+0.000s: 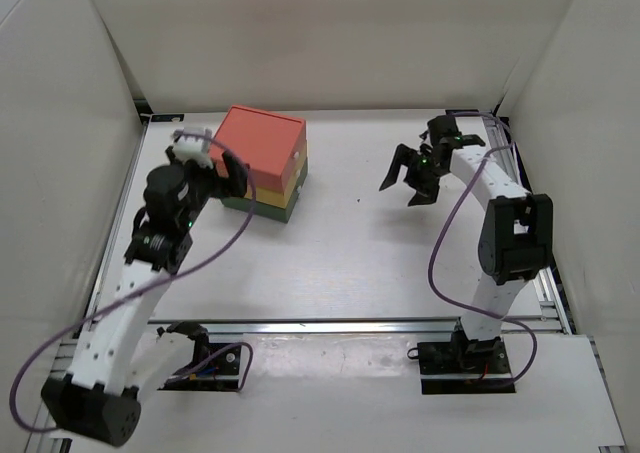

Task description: Sort the tools into containers

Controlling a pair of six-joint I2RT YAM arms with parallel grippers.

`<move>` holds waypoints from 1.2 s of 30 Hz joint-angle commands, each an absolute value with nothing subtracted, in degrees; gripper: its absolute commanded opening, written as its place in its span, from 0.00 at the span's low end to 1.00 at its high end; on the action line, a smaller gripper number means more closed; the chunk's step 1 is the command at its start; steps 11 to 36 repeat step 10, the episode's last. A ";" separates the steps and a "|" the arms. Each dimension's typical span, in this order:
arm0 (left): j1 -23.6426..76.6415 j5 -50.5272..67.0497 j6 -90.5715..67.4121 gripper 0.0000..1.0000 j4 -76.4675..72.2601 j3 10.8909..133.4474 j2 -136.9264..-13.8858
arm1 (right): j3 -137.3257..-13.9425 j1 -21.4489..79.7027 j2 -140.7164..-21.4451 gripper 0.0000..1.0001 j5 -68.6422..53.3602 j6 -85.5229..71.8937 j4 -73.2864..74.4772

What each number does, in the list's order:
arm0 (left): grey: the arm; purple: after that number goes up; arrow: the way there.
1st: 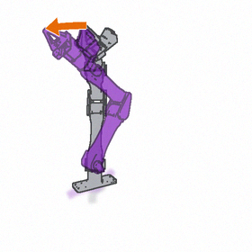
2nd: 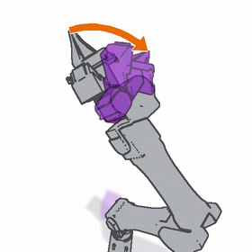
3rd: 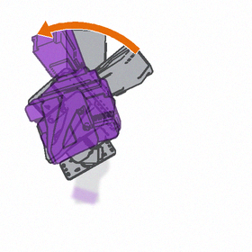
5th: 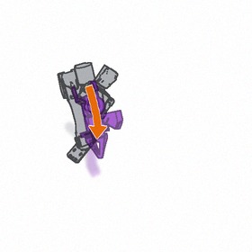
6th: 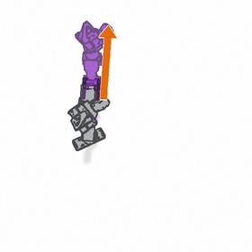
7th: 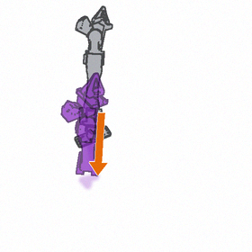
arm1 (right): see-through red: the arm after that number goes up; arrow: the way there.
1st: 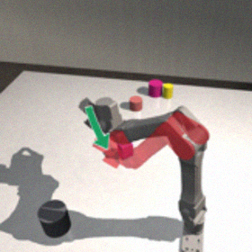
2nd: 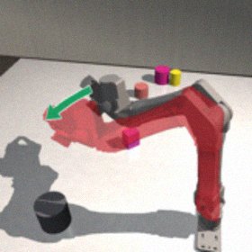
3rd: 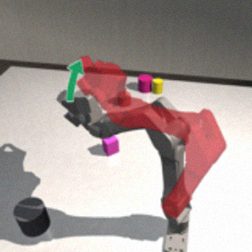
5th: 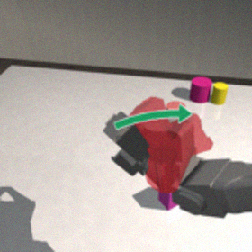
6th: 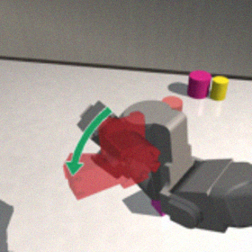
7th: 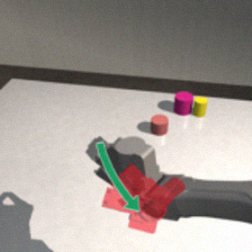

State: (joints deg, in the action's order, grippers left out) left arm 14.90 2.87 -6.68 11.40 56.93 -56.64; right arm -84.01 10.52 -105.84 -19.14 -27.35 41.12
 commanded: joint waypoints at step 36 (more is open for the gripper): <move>15.12 -10.20 -5.28 0.99 5.98 32.54 -31.12 | -80.77 5.27 -93.87 0.99 -13.89 -23.47 44.82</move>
